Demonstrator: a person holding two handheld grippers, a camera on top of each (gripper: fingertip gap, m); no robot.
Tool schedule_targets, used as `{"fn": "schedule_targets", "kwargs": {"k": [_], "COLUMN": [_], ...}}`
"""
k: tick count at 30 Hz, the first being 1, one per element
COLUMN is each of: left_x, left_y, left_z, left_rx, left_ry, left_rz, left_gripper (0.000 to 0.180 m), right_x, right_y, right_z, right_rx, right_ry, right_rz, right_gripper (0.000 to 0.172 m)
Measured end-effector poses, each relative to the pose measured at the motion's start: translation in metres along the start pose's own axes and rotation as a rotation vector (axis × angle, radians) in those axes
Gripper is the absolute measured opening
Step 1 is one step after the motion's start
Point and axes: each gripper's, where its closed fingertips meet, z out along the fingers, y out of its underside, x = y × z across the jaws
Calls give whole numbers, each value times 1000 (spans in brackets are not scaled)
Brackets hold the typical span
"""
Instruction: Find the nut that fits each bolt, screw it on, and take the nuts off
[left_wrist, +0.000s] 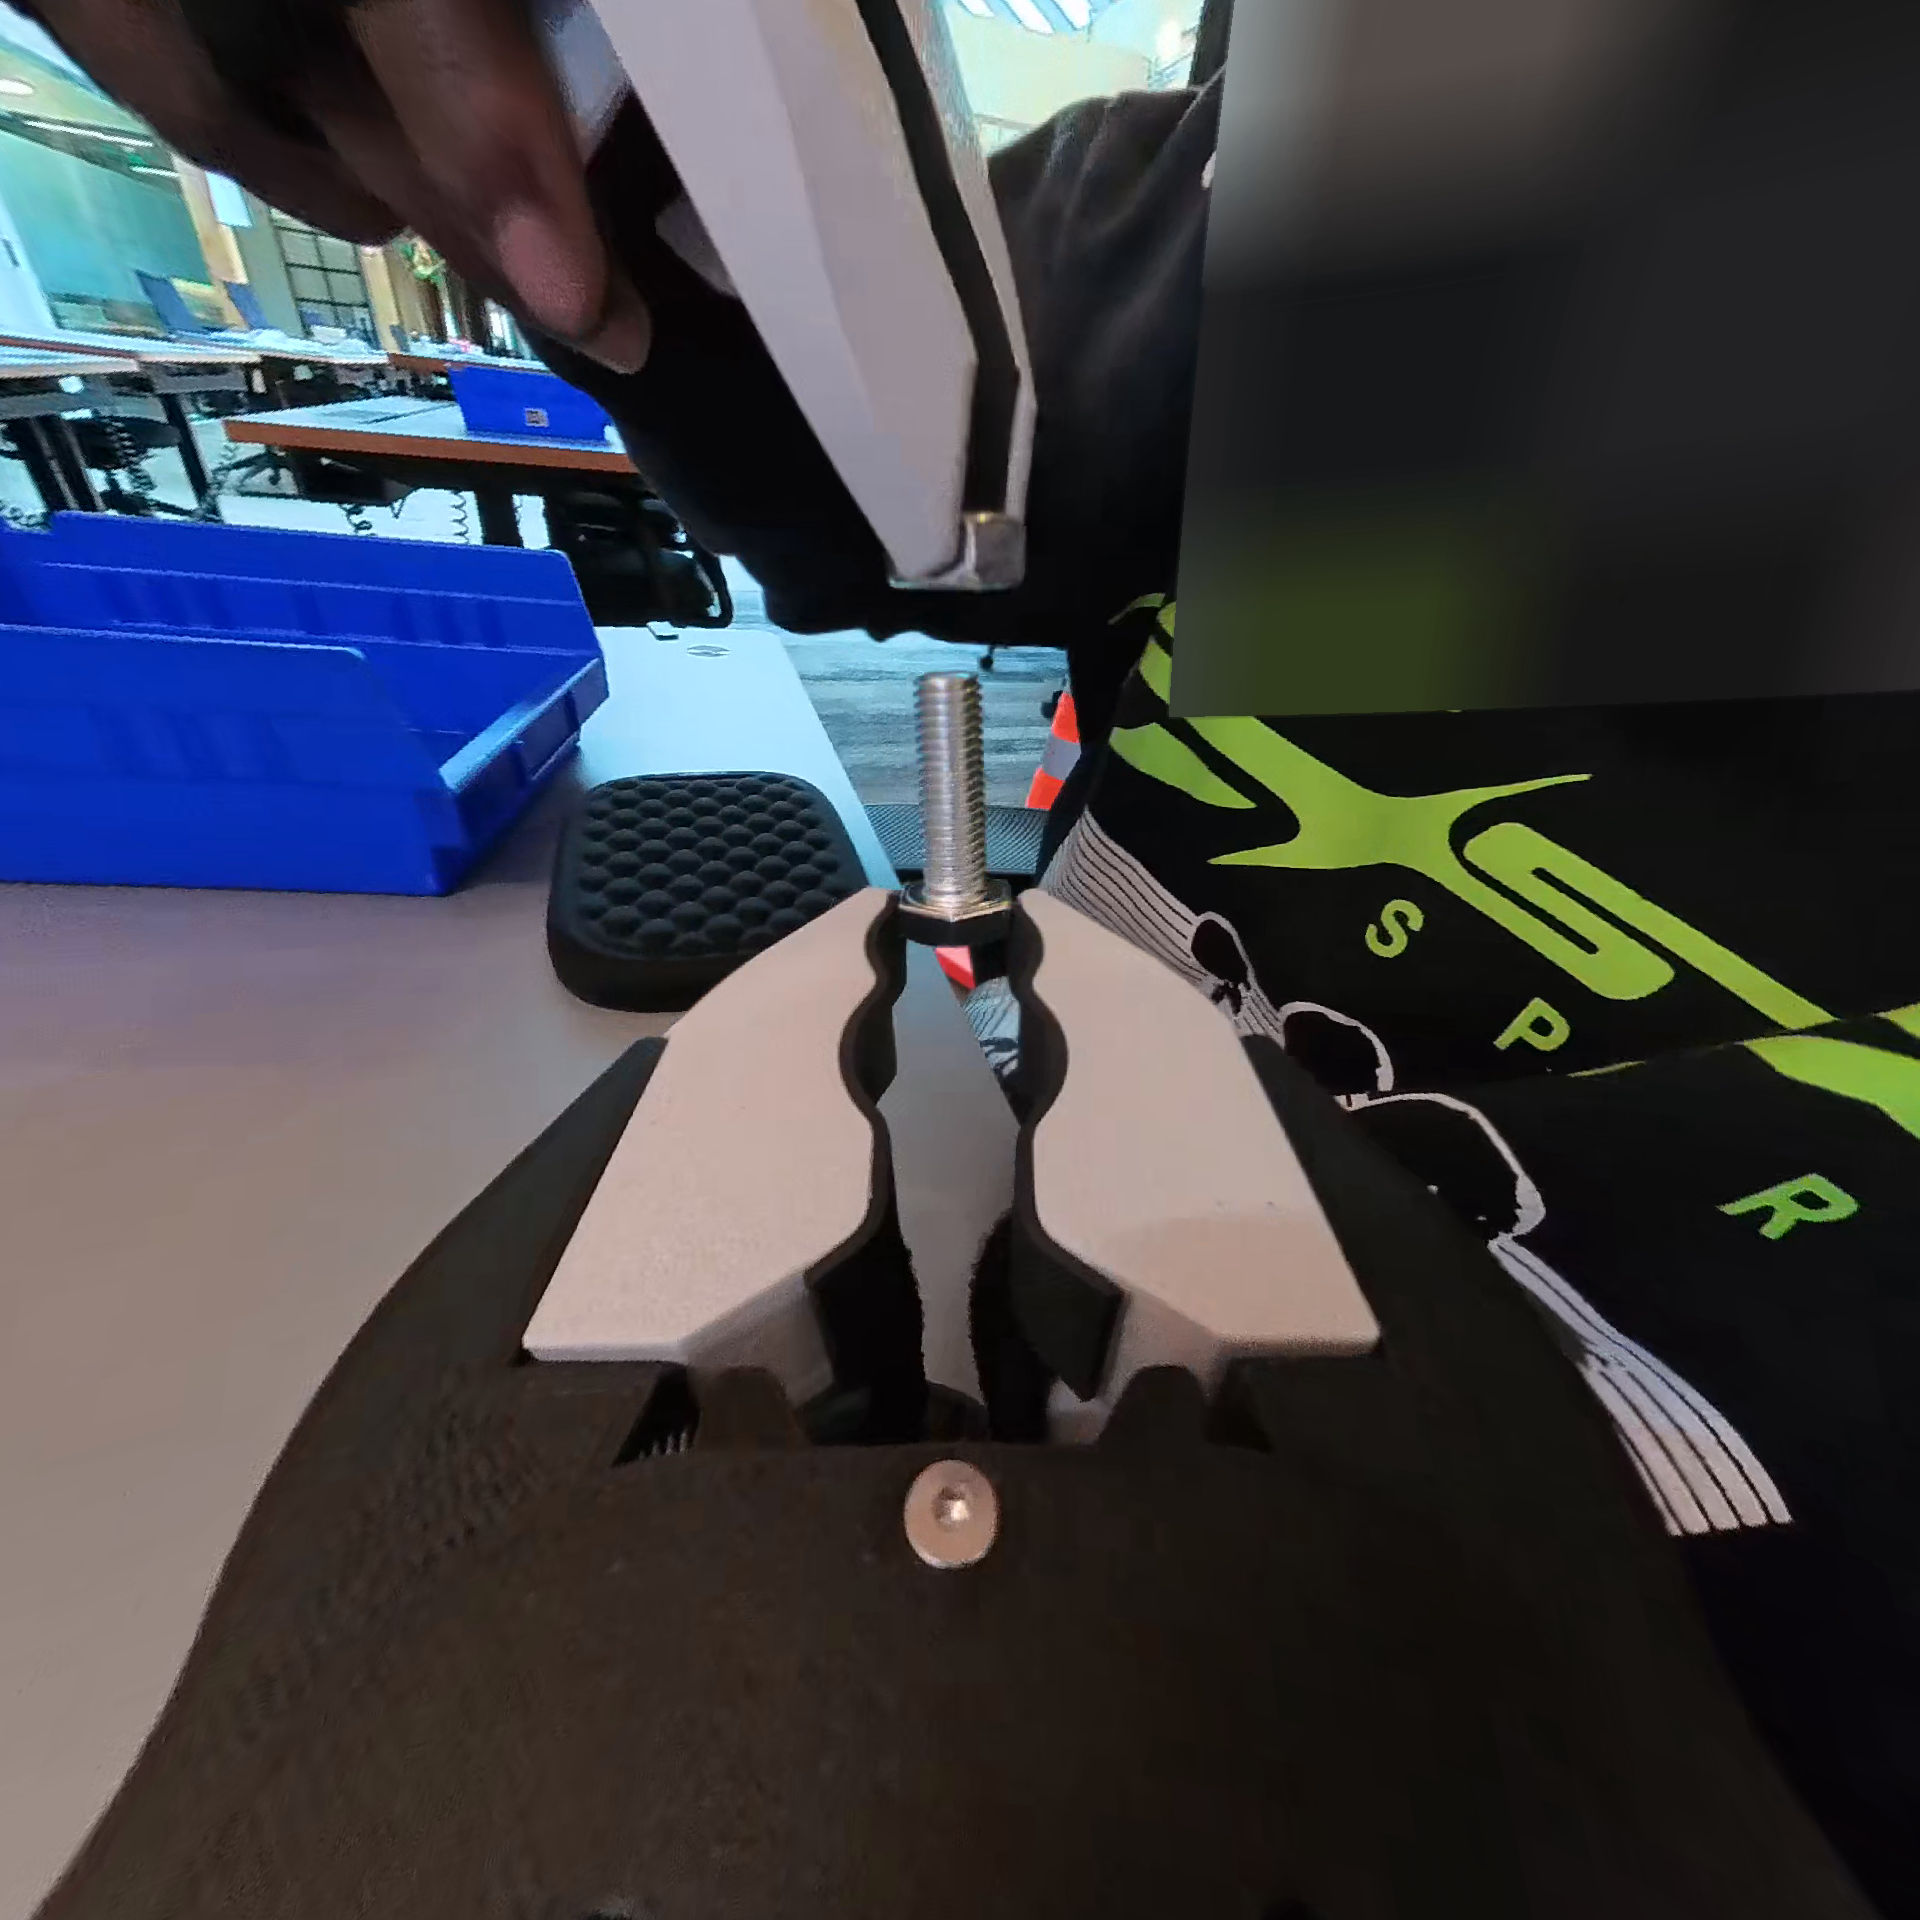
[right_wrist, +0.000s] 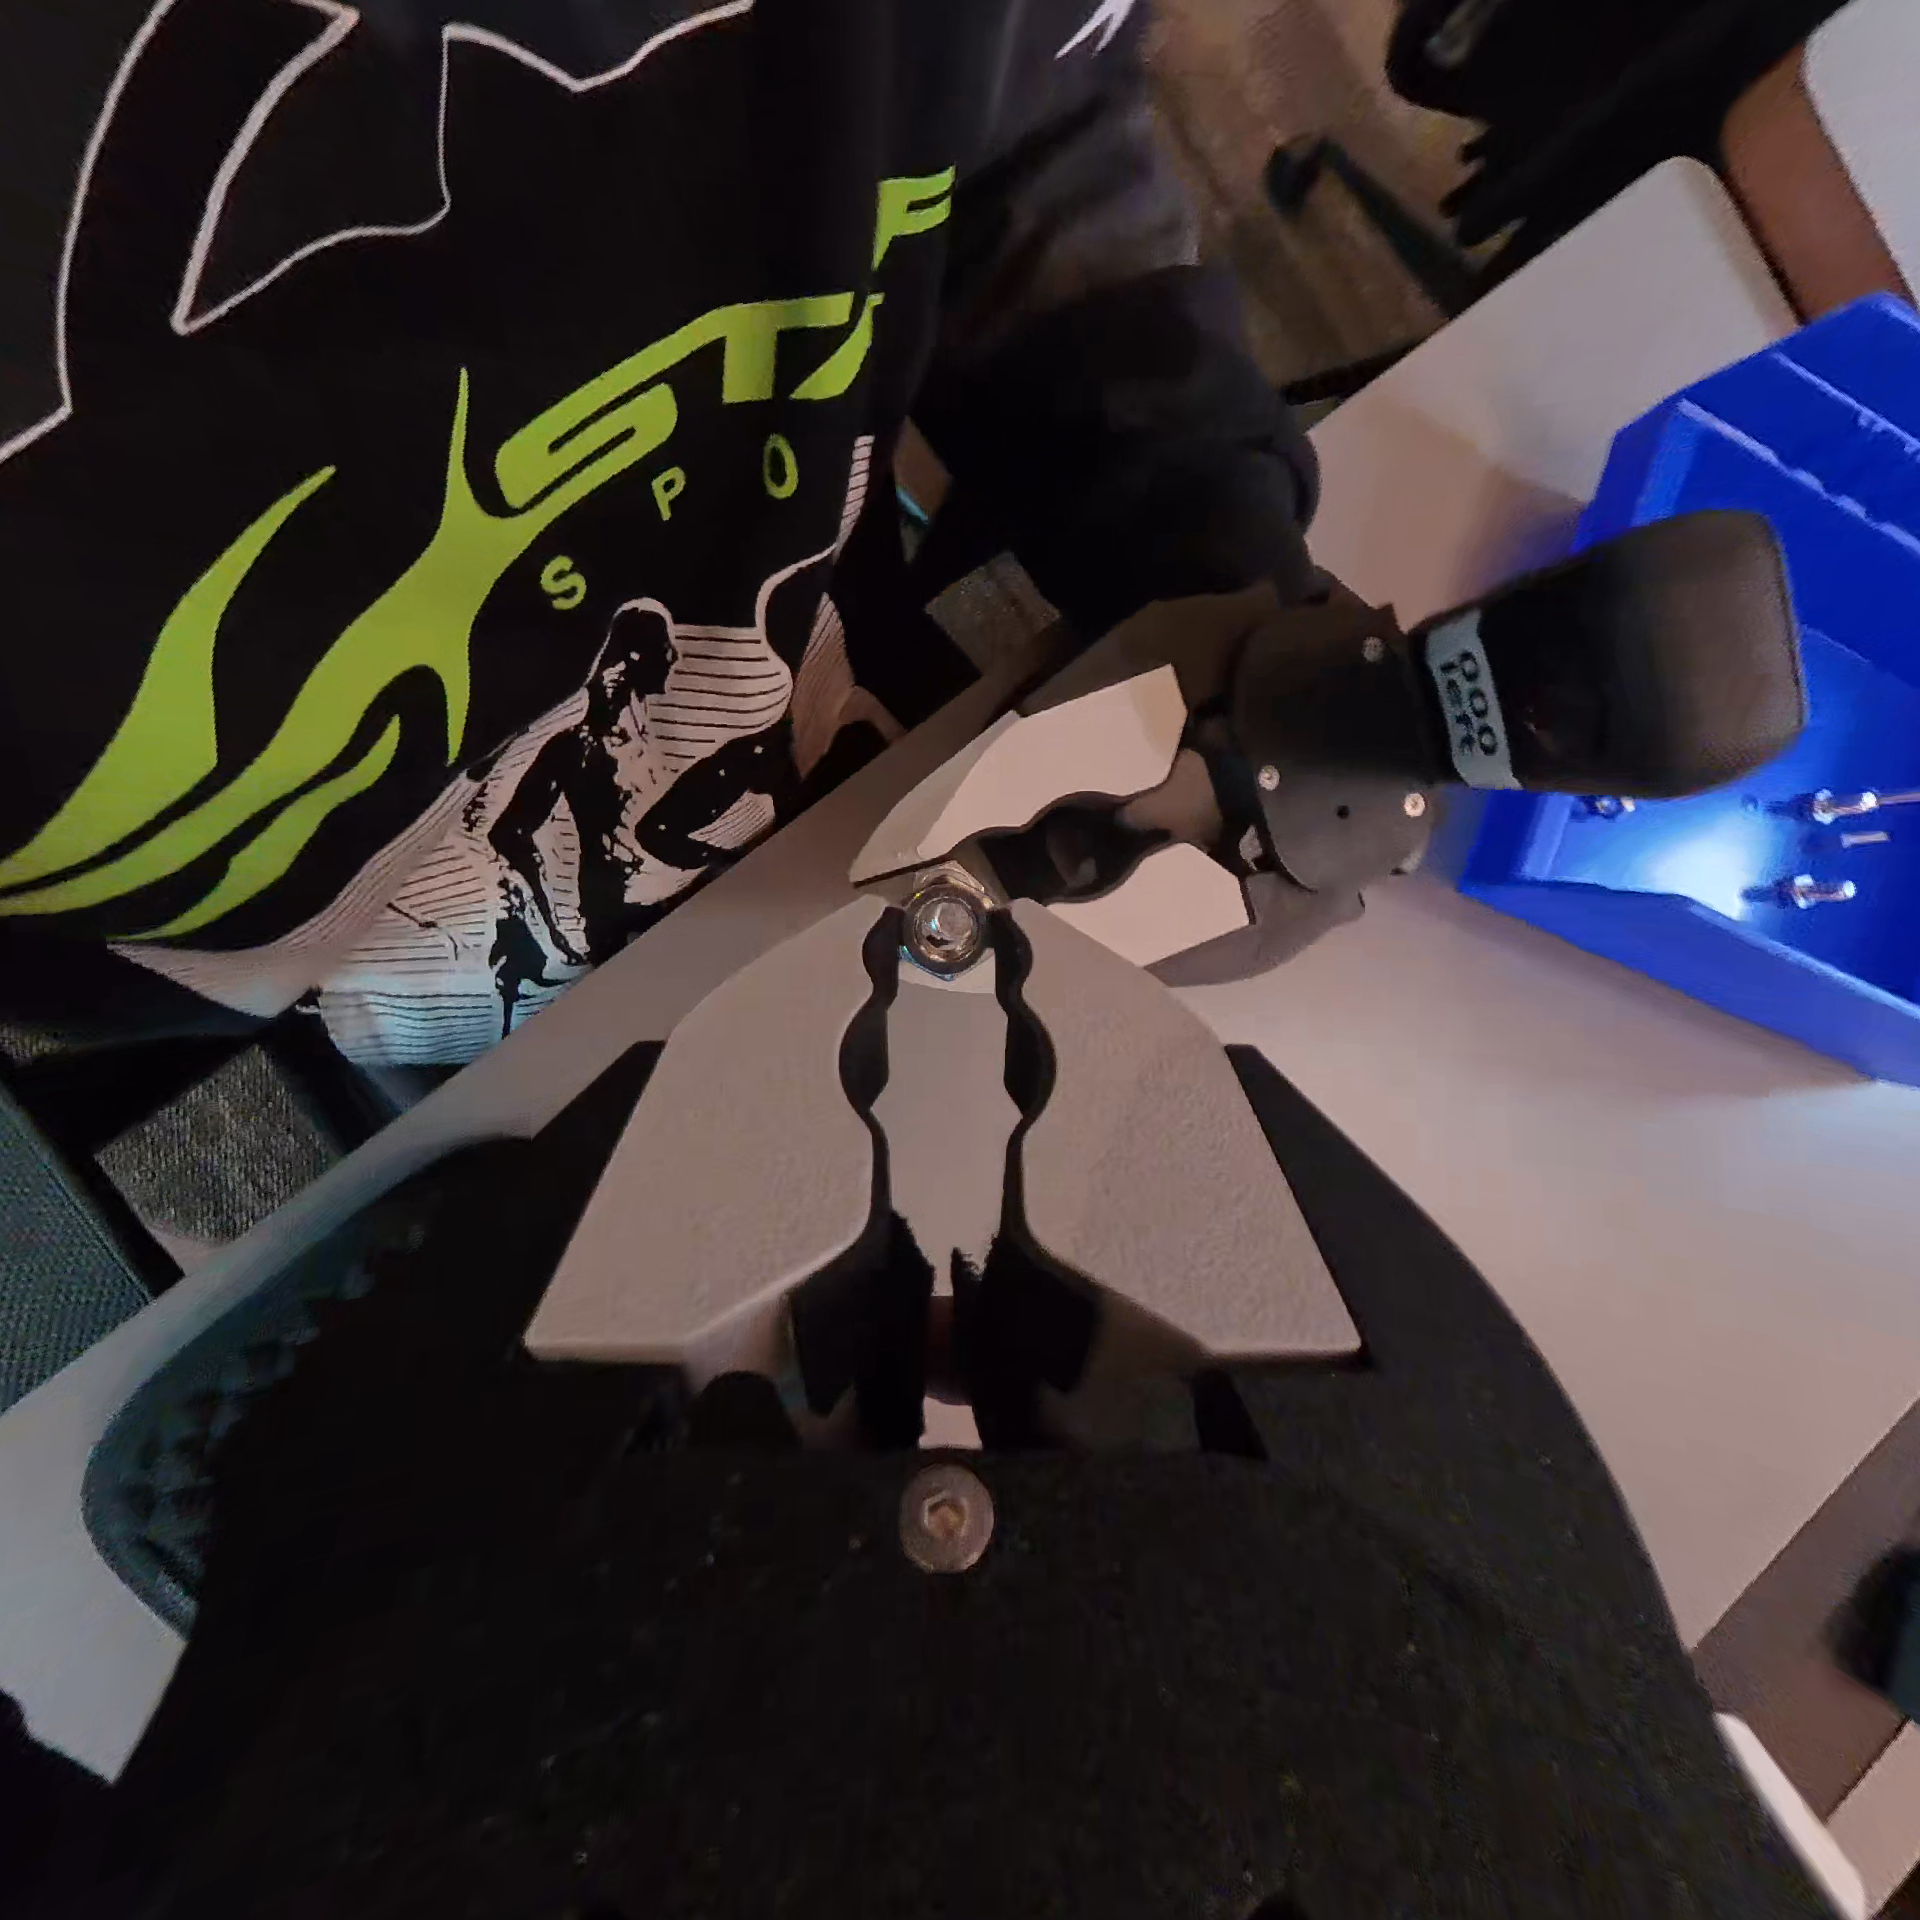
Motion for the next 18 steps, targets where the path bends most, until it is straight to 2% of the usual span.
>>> {"fn": "schedule_targets", "kwargs": {"k": [18], "left_x": [5], "left_y": [3], "left_z": [2], "left_rx": [-9], "left_ry": [35], "left_rz": [8], "left_gripper": [18], "right_x": [-1], "right_y": [3], "right_z": [18], "right_rx": [17], "right_ry": [-76], "right_rz": [0], "right_gripper": [18]}}
